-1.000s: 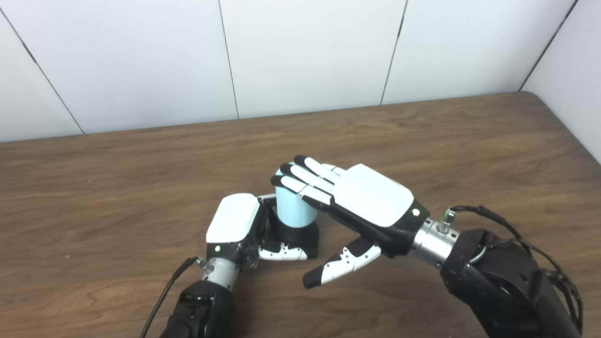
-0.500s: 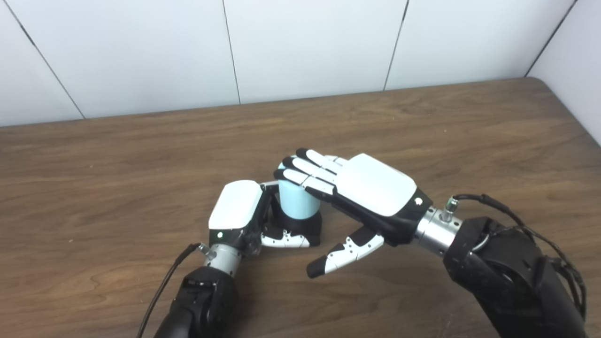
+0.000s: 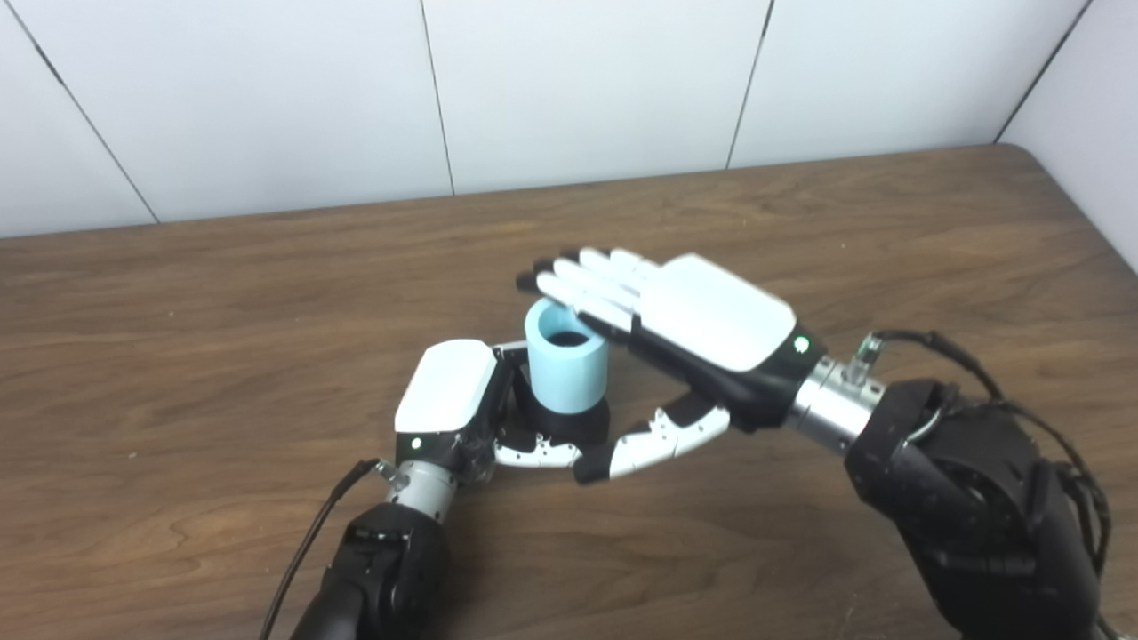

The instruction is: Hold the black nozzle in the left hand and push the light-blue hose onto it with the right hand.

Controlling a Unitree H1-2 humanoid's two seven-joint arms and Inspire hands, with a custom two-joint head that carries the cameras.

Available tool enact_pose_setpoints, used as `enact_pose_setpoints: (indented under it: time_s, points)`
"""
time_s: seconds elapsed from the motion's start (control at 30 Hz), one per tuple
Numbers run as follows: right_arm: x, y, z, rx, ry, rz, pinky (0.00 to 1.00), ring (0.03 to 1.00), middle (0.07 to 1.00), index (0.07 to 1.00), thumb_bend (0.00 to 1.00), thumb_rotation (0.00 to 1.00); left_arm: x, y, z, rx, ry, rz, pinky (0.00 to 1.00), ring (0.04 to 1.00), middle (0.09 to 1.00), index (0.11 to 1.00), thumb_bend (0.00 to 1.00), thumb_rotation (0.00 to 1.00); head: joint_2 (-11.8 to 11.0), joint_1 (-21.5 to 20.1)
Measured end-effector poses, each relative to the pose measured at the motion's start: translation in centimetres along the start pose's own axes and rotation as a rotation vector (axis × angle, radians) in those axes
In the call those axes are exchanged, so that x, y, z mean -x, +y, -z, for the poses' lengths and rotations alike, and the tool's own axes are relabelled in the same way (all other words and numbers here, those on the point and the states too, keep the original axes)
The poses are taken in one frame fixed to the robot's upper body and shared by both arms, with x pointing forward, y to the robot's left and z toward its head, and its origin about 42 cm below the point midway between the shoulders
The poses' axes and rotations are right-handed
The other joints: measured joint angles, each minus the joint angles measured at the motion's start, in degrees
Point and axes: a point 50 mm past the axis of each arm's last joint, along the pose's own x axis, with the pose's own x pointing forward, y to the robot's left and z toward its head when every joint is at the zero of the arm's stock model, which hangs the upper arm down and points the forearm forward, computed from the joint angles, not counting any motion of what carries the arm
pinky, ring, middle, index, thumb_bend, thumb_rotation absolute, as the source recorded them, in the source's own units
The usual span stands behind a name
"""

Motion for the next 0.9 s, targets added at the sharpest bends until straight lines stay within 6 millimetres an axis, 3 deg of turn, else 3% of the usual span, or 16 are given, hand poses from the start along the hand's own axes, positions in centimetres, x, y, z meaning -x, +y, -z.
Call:
enact_pose_setpoints:
  time_s: [0.17,0.23,0.27,0.43,0.5,0.57,0.6,0.63,0.7,0.8,0.9]
  points:
    - [-0.2,-0.6,0.0,-0.05,0.012,0.043,0.96,1.0,1.0,0.994,0.61,1.0,0.0,0.0,0.0,0.0,0.001,0.0,0.29,0.362,0.398,0.506,0.52,0.0,0.0,0.26]
    - [-0.2,-0.8,0.2,-0.063,0.027,0.056,0.95,1.0,0.999,0.991,0.6,1.0,0.0,0.0,0.0,0.0,0.002,0.0,0.28,0.353,0.46,0.491,0.52,0.0,0.09,0.18]
    - [-0.2,-0.8,0.2,-0.068,0.032,0.061,0.94,1.0,0.996,0.989,0.6,1.0,0.0,0.0,0.0,0.0,0.002,0.0,0.28,0.353,0.428,0.497,0.52,0.0,0.09,0.18]
    - [-0.3,-0.7,0.3,-0.088,0.04,0.085,0.91,1.0,0.987,0.985,0.61,1.0,0.0,0.0,0.0,0.002,0.002,0.001,0.27,0.338,0.474,0.487,0.53,0.0,0.09,0.62]
    - [-0.1,-0.3,0.4,-0.1,0.051,0.072,0.91,0.999,0.984,0.984,0.6,1.0,0.0,0.1,0.1,0.003,0.003,0.004,0.3,0.37,0.416,0.507,0.52,0.0,0.09,0.7]
    - [-0.1,0.3,0.7,-0.114,0.066,0.055,0.9,0.996,0.983,0.982,0.6,1.0,0.0,0.1,0.2,0.0,-0.003,0.006,0.33,0.4,0.416,0.524,0.52,0.0,0.0,0.79]
    - [-0.1,0.5,0.8,-0.12,0.073,0.046,0.9,0.995,0.983,0.983,0.6,1.0,0.1,0.2,0.3,-0.002,-0.01,0.007,0.35,0.427,0.425,0.531,0.52,0.0,0.0,0.79]
    - [-0.1,0.8,1.0,-0.125,0.082,0.036,0.9,0.994,0.982,0.983,0.6,1.0,0.1,0.2,0.4,-0.004,-0.02,0.007,0.4,0.489,0.516,0.515,0.52,0.03,0.0,0.88]
    - [-0.1,1.0,1.1,-0.128,0.089,0.028,0.9,0.998,0.985,0.988,0.6,1.0,0.2,0.4,0.6,-0.012,-0.046,0.006,0.47,0.581,0.63,0.645,0.81,0.14,0.0,0.97]
    - [-0.1,1.1,1.1,-0.122,0.091,0.027,0.9,0.996,0.979,0.984,0.61,1.0,0.4,0.5,0.7,-0.029,-0.084,-0.005,0.57,0.683,0.716,0.734,0.92,0.22,-0.09,1.14]
    - [-0.3,1.4,1.4,-0.125,0.101,0.024,0.89,0.99,0.974,0.985,0.6,1.0,0.5,0.6,0.8,-0.052,-0.096,-0.007,0.71,0.777,0.791,0.789,0.96,0.28,0.0,1.14]
